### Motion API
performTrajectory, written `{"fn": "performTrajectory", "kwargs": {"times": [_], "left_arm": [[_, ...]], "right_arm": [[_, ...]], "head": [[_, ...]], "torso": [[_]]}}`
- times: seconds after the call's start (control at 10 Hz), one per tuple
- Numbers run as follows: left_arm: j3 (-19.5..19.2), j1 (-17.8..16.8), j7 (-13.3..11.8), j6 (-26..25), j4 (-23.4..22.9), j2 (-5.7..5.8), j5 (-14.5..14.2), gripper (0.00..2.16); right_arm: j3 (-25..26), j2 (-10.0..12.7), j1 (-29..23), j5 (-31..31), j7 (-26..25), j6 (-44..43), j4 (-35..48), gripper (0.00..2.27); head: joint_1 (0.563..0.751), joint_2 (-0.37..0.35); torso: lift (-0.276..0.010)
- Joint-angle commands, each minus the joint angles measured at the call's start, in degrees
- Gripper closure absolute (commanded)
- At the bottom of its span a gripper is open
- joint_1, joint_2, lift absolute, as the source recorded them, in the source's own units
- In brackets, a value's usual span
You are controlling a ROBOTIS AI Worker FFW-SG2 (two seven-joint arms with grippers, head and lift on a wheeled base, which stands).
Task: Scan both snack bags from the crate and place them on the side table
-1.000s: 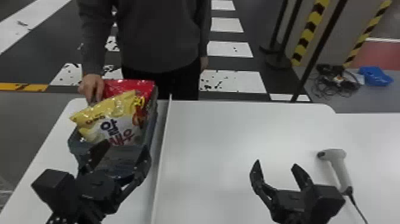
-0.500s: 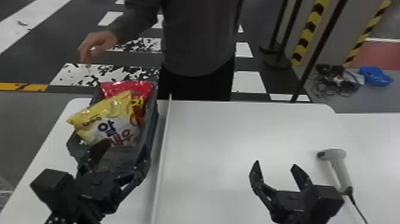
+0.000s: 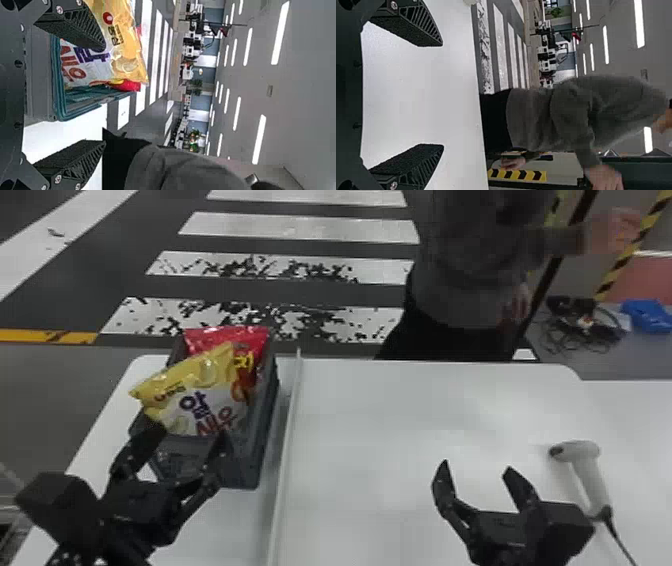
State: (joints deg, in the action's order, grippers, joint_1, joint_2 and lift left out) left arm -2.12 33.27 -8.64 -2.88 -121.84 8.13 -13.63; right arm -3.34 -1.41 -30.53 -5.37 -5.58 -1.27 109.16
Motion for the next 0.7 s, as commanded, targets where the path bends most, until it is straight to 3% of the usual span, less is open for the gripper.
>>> {"fn": "performTrajectory", "kwargs": {"times": [0.0, 0.3, 0.6], "left_arm": [[-4.47, 0.04, -2.70, -1.83, -0.06, -0.22, -3.68, 0.14], [-9.48, -1.54, -4.11, -1.83, 0.55, -0.13, -5.09, 0.14], [-12.74, -5.23, -5.69, -3.76, 2.84, 0.22, -6.76, 0.13]], "right_arm": [[0.00, 0.00, 0.47, -0.08, -0.04, 0.18, -0.79, 0.08], [0.00, 0.00, 1.00, -0.08, -0.04, 0.35, -1.49, 0.08], [0.09, 0.09, 1.26, -0.08, -0.04, 0.70, -1.58, 0.08]], "head": [[0.695, -0.004], [0.695, 0.057], [0.695, 0.110]], "torso": [[-0.095], [-0.095], [-0.095]]}}
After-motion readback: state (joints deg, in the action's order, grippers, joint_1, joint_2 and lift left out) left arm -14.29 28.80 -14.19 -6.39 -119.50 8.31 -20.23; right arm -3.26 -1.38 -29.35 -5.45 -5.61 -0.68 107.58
